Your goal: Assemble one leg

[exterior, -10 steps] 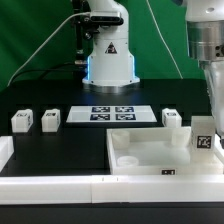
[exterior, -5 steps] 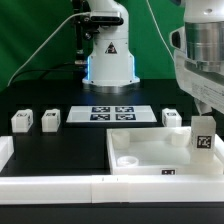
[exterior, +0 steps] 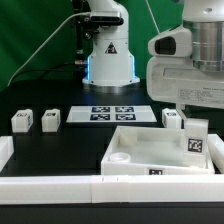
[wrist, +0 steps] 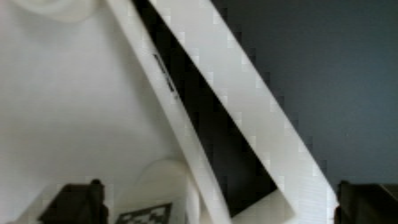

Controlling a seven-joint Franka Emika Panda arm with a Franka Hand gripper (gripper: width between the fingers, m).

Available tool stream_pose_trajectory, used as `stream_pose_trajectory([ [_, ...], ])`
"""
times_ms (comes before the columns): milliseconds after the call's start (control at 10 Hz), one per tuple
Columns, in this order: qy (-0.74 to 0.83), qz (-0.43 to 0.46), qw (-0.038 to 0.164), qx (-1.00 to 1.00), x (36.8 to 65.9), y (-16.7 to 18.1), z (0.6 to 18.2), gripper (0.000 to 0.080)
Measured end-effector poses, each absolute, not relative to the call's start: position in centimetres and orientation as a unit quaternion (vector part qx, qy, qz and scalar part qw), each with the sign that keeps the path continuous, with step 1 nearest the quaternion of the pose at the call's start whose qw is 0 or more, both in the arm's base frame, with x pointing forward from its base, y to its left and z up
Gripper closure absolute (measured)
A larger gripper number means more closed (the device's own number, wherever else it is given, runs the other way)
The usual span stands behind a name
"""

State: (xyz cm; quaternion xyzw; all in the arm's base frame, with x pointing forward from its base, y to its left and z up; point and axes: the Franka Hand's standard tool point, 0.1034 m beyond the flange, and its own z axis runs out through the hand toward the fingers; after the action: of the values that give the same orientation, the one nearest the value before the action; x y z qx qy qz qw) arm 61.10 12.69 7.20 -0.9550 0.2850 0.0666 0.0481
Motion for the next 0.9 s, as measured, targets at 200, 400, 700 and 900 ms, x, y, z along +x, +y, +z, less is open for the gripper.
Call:
stream_pose_trajectory([
  [200, 0.189, 0.061, 0.052, -0.979, 61.1, 12.4, 7.1, 0.0150],
  [400, 0.169, 0.055, 0.053, -0.983, 60.7, 12.0, 6.7, 0.0150],
  [700, 0.186, 0.051, 0.050, -0.980, 59.3, 10.9, 6.3, 0.0150],
  [900, 0.177, 0.053, 0.050, -0.982, 59.3, 9.8, 6.2, 0.0150],
])
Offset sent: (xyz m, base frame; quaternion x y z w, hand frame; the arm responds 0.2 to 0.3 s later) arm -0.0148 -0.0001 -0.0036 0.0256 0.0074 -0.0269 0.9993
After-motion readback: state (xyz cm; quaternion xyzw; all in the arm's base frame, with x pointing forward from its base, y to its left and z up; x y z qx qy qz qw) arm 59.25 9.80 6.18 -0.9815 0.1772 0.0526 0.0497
